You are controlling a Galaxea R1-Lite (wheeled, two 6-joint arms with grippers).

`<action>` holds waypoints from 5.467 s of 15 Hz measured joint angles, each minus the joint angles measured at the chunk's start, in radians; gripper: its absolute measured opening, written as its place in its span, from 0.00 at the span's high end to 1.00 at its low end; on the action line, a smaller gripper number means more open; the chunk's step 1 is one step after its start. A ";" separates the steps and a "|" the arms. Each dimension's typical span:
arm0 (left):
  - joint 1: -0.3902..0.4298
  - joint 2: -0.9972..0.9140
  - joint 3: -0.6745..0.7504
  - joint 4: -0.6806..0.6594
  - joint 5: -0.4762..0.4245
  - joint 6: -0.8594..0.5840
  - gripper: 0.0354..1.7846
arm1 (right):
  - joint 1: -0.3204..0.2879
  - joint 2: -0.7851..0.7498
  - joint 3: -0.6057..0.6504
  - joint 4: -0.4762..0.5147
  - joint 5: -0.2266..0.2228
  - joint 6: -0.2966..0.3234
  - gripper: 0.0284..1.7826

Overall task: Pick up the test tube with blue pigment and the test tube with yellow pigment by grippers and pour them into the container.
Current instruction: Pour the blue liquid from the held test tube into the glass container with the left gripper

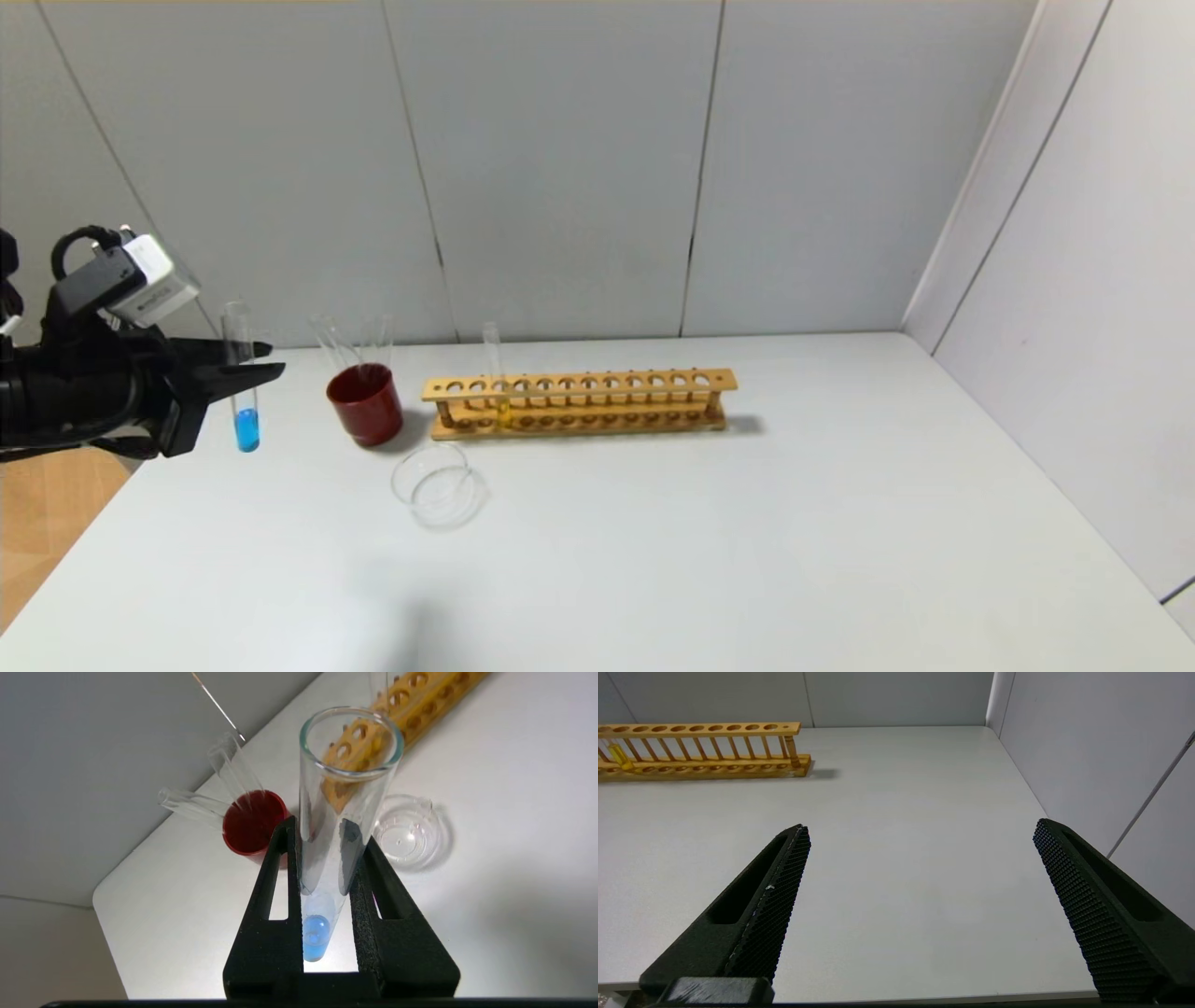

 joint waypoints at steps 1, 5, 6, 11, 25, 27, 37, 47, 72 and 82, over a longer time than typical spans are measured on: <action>-0.001 0.008 0.009 0.018 0.009 0.057 0.82 | 0.000 0.000 0.000 0.000 0.000 0.000 0.02; -0.036 0.050 0.024 0.089 0.086 0.176 0.82 | 0.000 0.000 0.000 0.000 0.000 0.000 0.02; -0.042 0.059 0.026 0.089 0.116 0.197 0.82 | 0.000 0.000 0.000 0.000 0.000 0.000 0.02; -0.100 0.133 0.019 0.082 0.253 0.257 0.82 | 0.000 0.000 0.000 0.000 0.000 0.000 0.02; -0.189 0.349 -0.059 -0.034 0.554 0.620 0.82 | 0.000 0.000 0.000 0.000 0.000 0.000 0.02; -0.207 0.356 -0.060 -0.034 0.574 0.642 0.82 | 0.000 0.000 0.000 0.000 0.000 0.000 0.02; -0.259 0.390 -0.073 -0.039 0.644 0.776 0.82 | 0.000 0.000 0.000 0.000 0.000 0.000 0.02; -0.280 0.428 -0.093 -0.036 0.719 0.833 0.82 | 0.000 0.000 0.000 0.000 0.000 0.000 0.02; -0.320 0.489 -0.113 -0.036 0.762 1.007 0.82 | 0.000 0.000 0.000 0.000 0.000 0.000 0.02; -0.337 0.518 -0.115 -0.038 0.802 1.017 0.82 | 0.000 0.000 0.000 0.000 0.000 0.000 0.02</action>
